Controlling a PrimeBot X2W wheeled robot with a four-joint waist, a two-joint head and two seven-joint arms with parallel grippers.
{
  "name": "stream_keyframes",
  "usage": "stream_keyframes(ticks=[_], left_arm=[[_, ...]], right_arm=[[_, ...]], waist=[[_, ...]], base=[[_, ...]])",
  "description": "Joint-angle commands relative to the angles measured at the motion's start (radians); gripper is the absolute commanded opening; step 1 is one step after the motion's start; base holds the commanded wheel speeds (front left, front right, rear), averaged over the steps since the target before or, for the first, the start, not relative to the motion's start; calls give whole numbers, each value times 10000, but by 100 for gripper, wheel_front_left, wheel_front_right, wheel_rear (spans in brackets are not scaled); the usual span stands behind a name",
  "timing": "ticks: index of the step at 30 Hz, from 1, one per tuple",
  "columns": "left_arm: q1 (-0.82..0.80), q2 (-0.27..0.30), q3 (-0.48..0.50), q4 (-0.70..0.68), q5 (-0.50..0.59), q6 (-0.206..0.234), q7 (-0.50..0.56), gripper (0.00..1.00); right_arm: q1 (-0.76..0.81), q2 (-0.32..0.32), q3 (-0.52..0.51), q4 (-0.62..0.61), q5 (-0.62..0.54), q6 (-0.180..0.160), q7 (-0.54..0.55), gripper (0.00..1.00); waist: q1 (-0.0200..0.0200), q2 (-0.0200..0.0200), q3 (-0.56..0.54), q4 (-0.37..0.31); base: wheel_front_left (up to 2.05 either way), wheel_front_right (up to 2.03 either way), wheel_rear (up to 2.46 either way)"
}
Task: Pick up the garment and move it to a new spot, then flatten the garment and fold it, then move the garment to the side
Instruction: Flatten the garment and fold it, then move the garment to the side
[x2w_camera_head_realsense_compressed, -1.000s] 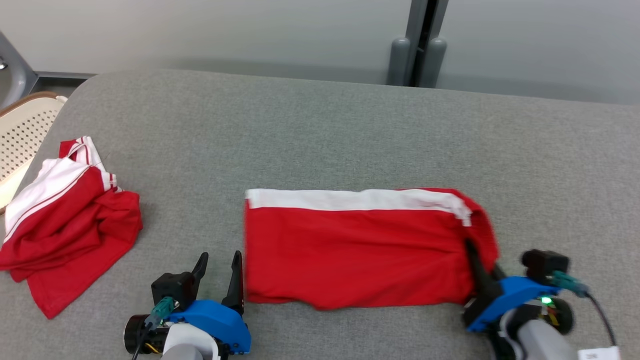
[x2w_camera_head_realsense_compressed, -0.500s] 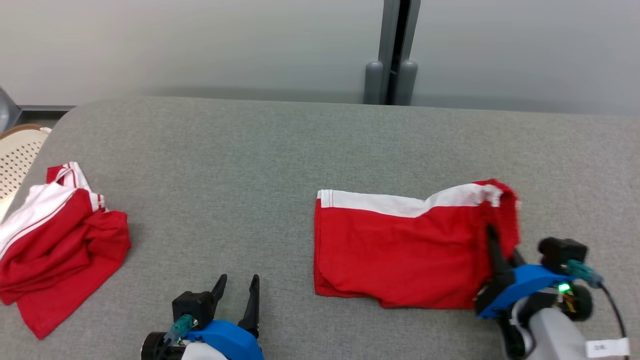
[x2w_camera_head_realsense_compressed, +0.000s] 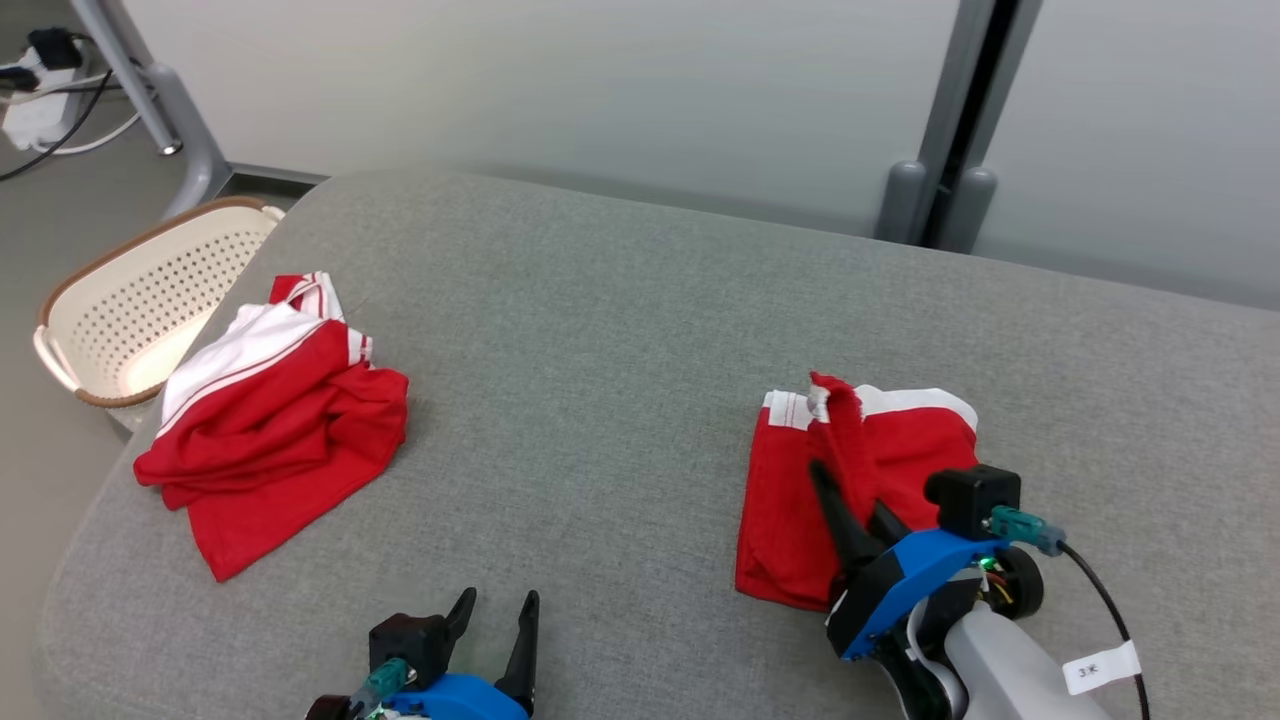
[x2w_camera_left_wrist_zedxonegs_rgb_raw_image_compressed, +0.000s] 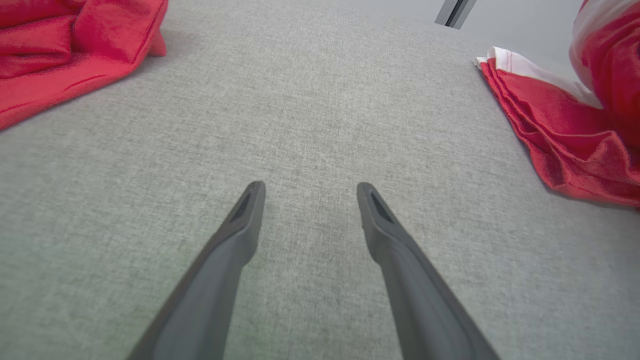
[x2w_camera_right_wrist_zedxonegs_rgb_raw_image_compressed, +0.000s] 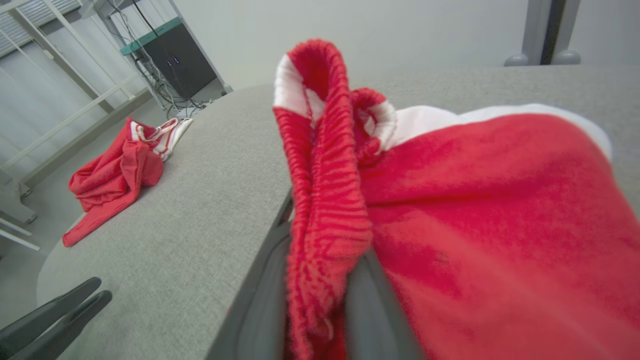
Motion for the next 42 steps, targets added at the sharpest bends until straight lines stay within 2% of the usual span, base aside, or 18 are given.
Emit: stream_keyframes(ticks=[1, 4, 8, 16, 19, 23, 32, 42], left_arm=[[85, -11, 75, -3, 31, 65, -48, 100], [146, -12, 323, -91, 93, 117, -48, 100], [189, -6, 617, -479, 286, 199, -49, 100], [500, -4, 1371, -2175, 1257, 516, -47, 100], [827, 4, 1573, -2738, 1655, 503, -47, 100], [1281, -5, 1737, -3150, 2053, 466, -49, 100], [2020, -8, 1582, -3388, 2000, 504, -47, 100], [1401, -6, 1276, -3476, 1933, 422, -47, 100]], right_arm=[[-163, -29, 86, 39, 78, 0, -100, 100], [-274, -36, 599, 67, 94, 0, -367, 100], [-222, -37, 391, 210, -476, 0, -535, 100], [861, -21, -2209, -731, -3272, 0, -575, 100], [1438, -17, -2785, -1147, -3827, 0, -577, 100], [2230, -16, -3235, -1373, -4119, 0, -577, 100], [3075, -24, -3138, -1197, -3819, 0, -580, 100], [1595, -26, -2758, -738, -3819, 0, -580, 100]], waist=[[1, 0, 94, 109], [1, 0, 61, -51], [1, 0, -59, -588], [1, 0, -282, -1691], [1, 0, -360, -1933], [1, 0, -507, -2097], [1, 0, -599, -2110], [1, 0, -29, -1682]], base=[[0, 0, 0], [0, 0, 0], [0, 0, 0], [0, 0, 0], [0, 0, 0], [0, 0, 0], [0, 0, 0], [0, 0, 0]])
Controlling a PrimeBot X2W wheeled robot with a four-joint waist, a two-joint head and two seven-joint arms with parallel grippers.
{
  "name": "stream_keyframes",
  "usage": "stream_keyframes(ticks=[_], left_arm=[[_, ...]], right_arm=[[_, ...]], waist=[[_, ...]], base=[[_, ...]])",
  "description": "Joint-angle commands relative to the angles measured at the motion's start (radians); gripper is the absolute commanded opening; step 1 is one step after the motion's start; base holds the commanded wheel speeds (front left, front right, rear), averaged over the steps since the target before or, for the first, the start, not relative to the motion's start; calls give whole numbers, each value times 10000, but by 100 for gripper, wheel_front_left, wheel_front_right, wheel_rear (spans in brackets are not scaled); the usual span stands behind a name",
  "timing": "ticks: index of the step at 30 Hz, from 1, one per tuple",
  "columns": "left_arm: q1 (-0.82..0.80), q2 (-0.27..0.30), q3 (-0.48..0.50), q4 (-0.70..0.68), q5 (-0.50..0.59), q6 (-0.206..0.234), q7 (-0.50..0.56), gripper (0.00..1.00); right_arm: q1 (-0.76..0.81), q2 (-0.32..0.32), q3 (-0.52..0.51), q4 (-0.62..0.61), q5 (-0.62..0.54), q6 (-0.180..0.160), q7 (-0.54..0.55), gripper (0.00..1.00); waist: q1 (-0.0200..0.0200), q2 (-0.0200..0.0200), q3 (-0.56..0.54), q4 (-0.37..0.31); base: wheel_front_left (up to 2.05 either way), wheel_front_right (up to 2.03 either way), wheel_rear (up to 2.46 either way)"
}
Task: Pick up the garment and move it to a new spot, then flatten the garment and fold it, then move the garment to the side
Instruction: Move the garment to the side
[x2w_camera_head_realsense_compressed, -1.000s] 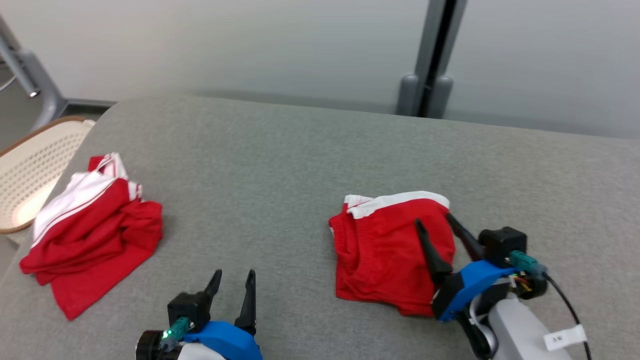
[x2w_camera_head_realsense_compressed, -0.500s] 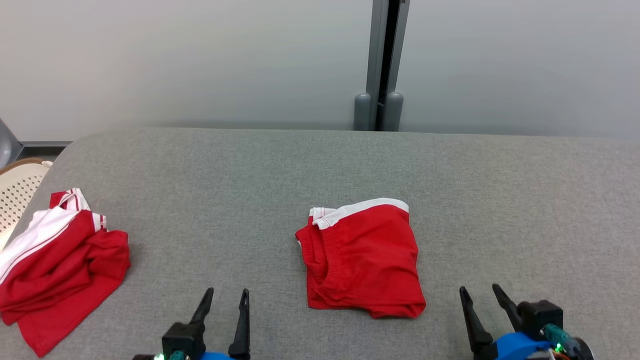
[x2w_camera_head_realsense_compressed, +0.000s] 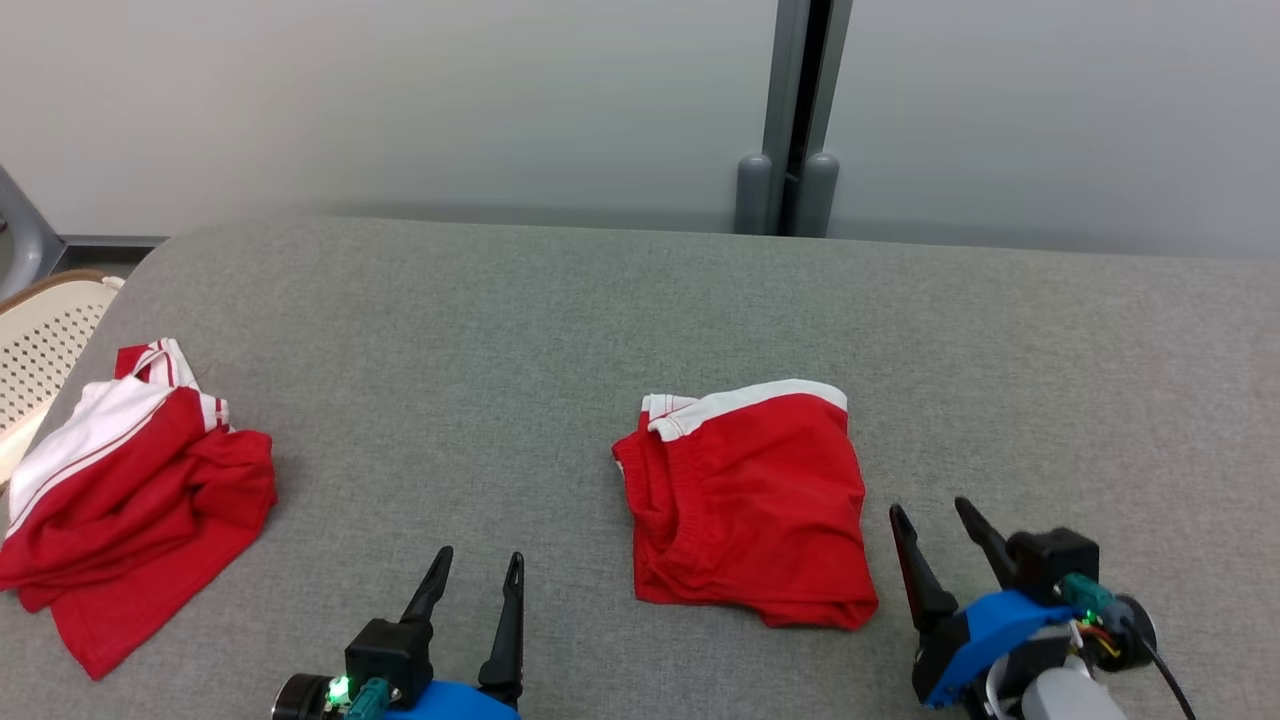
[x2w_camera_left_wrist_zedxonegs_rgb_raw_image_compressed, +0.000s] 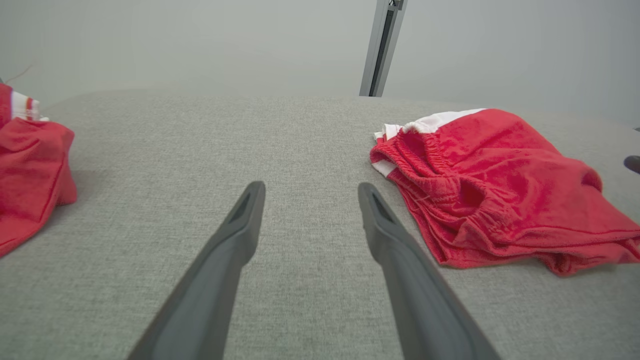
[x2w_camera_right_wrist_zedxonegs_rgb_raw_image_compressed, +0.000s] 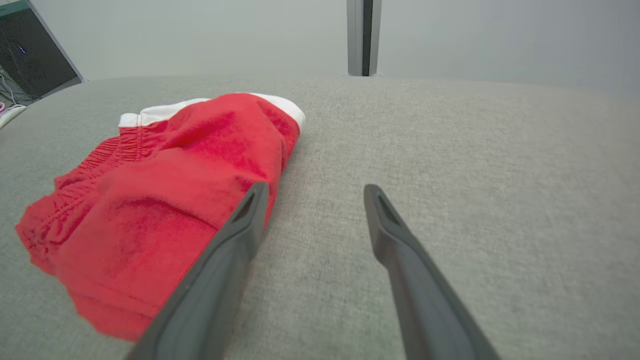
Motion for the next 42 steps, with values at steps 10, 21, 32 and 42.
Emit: stream_keyframes(ticks=[10, 21, 32, 42], left_arm=[[-632, -2, -309, 75, -266, -72, -45, 100], [-545, -4, -201, 10, -138, -148, -45, 100], [-994, 2, -1162, -355, -197, -528, -45, 100], [-1210, 3, -1899, -268, -279, -603, -45, 100]], right_arm=[[-2703, -23, -251, 2464, -448, -1, 48, 100], [-2870, -90, -1173, 3437, -430, -14, -9, 0], [-2006, -44, -370, 2321, 184, -8, -27, 0], [-1587, -34, -286, 1822, 36, -3, -28, 0]], waist=[[0, -1, 1134, 1250], [0, -1, 1152, 1030], [0, -1, 865, -2355], [0, -1, 1154, -4108]], base=[[0, 0, 0], [0, 0, 0], [0, 0, 0], [0, 0, 0]])
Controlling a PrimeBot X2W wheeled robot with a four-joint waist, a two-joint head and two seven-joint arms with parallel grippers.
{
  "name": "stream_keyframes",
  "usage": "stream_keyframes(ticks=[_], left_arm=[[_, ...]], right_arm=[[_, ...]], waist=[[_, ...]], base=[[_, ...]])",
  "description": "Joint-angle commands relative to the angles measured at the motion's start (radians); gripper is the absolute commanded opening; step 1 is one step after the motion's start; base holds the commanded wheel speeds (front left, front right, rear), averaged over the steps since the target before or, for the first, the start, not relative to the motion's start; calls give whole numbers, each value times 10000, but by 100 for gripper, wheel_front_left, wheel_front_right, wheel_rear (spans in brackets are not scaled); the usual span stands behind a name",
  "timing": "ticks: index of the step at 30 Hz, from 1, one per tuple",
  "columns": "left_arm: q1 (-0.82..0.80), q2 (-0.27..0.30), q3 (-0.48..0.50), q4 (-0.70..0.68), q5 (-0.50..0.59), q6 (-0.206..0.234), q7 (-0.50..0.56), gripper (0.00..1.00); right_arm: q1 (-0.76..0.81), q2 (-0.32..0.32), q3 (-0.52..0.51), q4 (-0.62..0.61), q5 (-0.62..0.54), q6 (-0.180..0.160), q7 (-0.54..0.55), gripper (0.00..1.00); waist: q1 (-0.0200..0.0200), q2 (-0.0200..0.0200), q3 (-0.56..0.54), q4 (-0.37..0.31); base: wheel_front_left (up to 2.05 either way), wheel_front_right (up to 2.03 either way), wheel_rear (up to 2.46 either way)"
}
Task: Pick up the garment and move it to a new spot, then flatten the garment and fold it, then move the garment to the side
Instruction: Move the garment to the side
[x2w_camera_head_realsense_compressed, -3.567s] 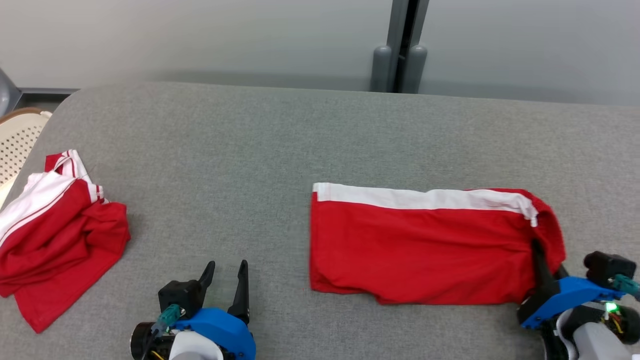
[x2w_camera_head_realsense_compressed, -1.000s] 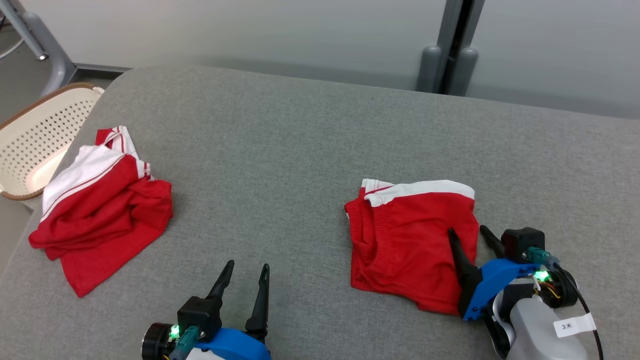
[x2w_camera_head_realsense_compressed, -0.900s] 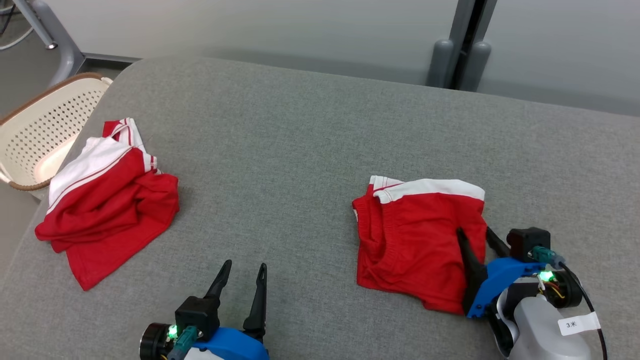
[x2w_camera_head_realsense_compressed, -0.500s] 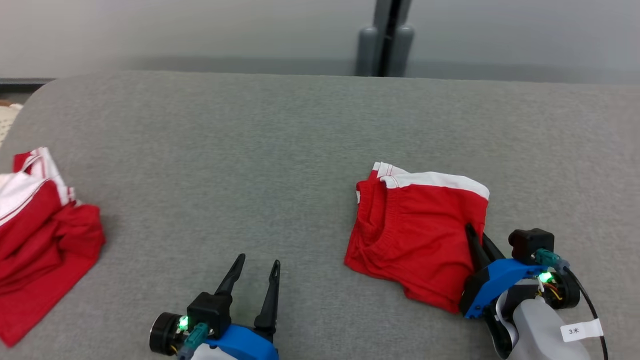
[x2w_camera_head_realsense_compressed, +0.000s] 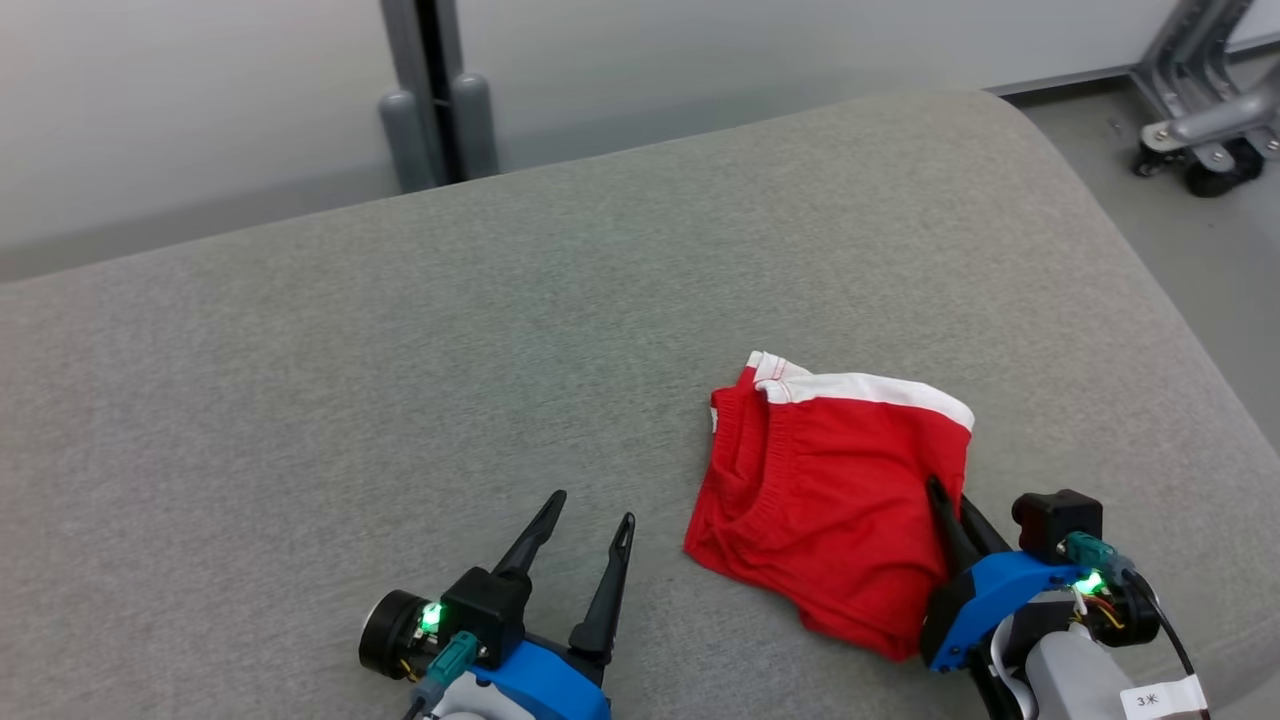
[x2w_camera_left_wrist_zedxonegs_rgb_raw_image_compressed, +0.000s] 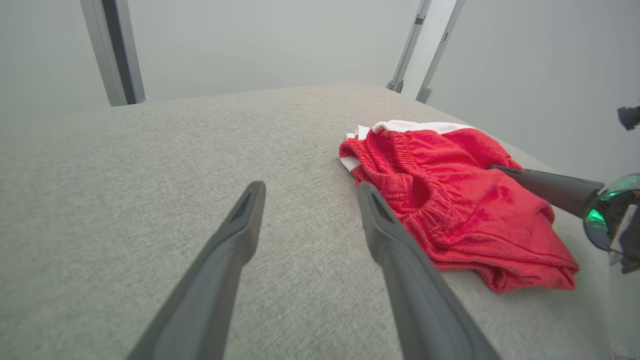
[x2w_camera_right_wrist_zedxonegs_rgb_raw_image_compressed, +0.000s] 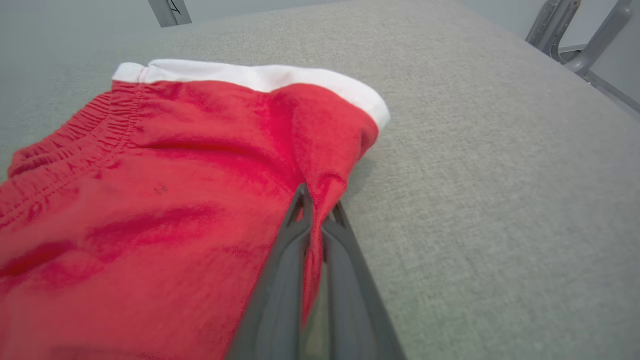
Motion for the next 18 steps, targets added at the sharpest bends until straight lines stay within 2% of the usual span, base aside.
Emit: stream_keyframes(ticks=[1, 5, 8, 12, 18], left_arm=[[-98, 10, -48, 74, 71, -27, -45, 100], [-206, 16, 9, 203, 246, -53, -45, 100], [-337, 10, 138, 314, 472, -95, -45, 100], [-502, 93, 331, 390, 751, -167, -45, 100], [-847, 202, 530, 291, 974, -224, -45, 100]], right_arm=[[127, -43, -137, -27, -185, -3, -5, 0], [-157, -43, -647, -50, -775, -3, -4, 0], [-567, -303, -1036, 44, -1342, -5, -4, 0], [-1556, -952, -1647, 372, -2172, -3, 20, 0], [-3103, -2303, -2917, 841, -3535, -3, 499, 0]], waist=[[0, -1, -82, -246], [0, -1, 224, -278], [0, -1, 527, -145], [0, -1, 1000, 246], [0, -1, 1751, 1051]], base=[[0, 0, 0], [0, 0, 0], [0, 0, 0], [0, 0, 0], [0, 0, 0]])
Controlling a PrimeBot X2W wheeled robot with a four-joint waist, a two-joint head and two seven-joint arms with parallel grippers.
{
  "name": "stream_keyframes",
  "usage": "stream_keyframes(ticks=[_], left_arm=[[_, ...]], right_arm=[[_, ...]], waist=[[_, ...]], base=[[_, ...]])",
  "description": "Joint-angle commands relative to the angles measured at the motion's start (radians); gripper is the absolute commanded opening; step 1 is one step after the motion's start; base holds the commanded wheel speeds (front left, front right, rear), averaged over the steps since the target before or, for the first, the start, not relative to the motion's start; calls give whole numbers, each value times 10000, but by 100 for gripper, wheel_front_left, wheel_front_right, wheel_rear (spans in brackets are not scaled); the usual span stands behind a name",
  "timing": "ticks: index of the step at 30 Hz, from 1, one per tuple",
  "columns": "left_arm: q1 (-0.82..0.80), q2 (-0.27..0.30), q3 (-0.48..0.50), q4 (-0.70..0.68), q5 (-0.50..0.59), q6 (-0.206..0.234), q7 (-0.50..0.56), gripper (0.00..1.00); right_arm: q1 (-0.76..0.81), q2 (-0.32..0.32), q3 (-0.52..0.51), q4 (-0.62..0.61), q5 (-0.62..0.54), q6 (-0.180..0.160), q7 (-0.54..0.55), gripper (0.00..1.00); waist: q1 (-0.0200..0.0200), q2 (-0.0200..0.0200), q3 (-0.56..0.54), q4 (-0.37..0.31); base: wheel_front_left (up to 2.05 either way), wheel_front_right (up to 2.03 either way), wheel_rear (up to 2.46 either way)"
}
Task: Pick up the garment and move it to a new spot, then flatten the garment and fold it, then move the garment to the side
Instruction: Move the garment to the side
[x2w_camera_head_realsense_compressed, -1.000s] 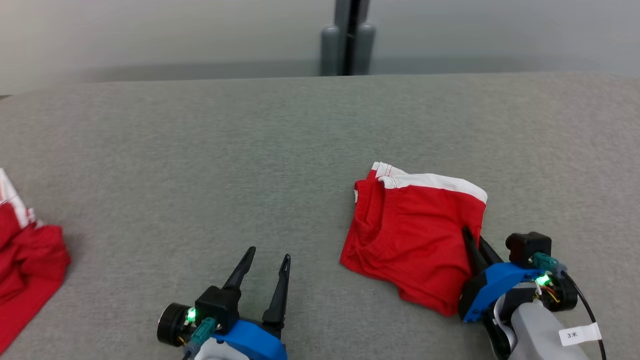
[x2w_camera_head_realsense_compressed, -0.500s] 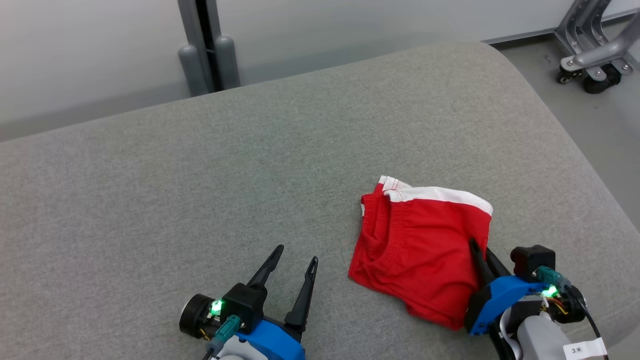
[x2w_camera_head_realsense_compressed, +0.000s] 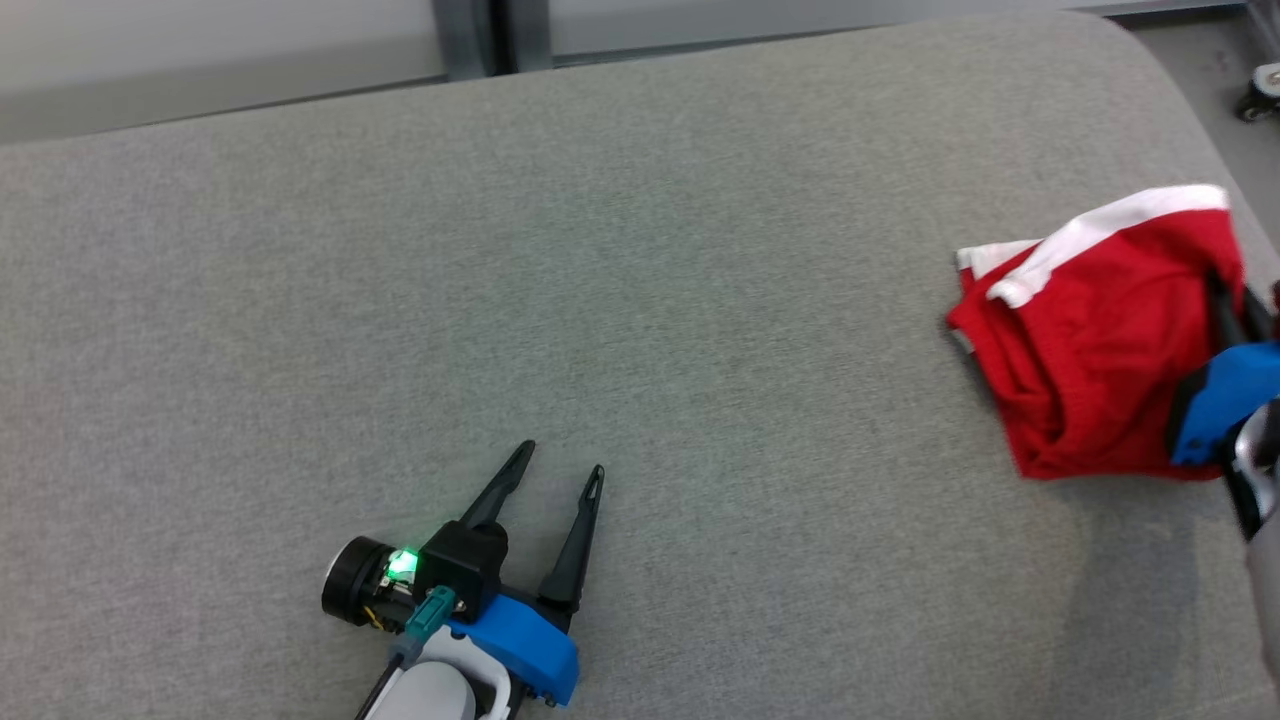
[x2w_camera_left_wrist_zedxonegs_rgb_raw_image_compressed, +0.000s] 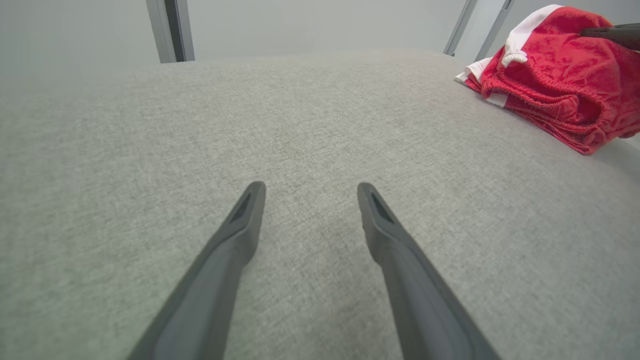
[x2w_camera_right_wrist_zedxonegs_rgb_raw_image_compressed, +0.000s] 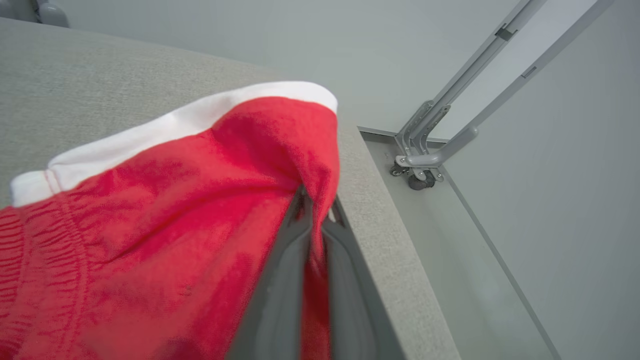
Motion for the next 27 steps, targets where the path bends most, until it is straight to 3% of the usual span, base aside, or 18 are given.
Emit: stream_keyframes(ticks=[1, 5, 6, 7, 8, 11, 17, 22, 27], left_arm=[[-229, 80, 84, -52, 70, -29, -45, 100], [-281, 144, 299, -89, 111, -58, -33, 100], [-284, 152, 341, -92, 127, -64, -19, 100], [-290, 158, 394, -86, 132, -67, -12, 100], [-293, 166, 441, -83, 149, -65, -10, 100], [-291, 194, 631, -51, 139, -42, -8, 100], [-439, 88, 1250, -135, 62, 29, -11, 100], [-434, -14, 1762, -214, 56, 154, -24, 100], [-234, -61, 2388, -207, -6, 336, -25, 100]], right_arm=[[-462, -352, -373, 73, -404, -7, 161, 0], [-991, -1012, -1526, 62, -1332, -7, 524, 1], [-1072, -1119, -1864, -5, -1569, -7, 594, 34], [-1135, -1184, -2216, -80, -1825, -7, 673, 76], [-1179, -1206, -2574, -177, -2033, -7, 703, 97], [-1283, -1124, -3761, -692, -2842, -7, 642, 100], [-1584, 220, -4801, -1232, -3671, -5, -189, 100], [-1471, 1495, -3888, -1551, -2873, -5, -458, 100], [-81, 2044, -1963, -2577, -872, -5, -457, 100]], waist=[[0, 0, 531, 582], [0, 0, 805, 987], [0, 0, 843, 1064], [0, 0, 879, 1129], [0, 0, 901, 1177], [0, 0, 934, 1267], [0, 0, 695, 1331], [0, 0, 233, 1413], [0, 0, -244, 1609]], base=[[0, 0, 0], [0, 0, 0], [0, 0, 0], [0, 0, 0], [0, 0, 0], [0, 0, 0], [0, 0, 0], [0, 0, 0], [0, 0, 0]])
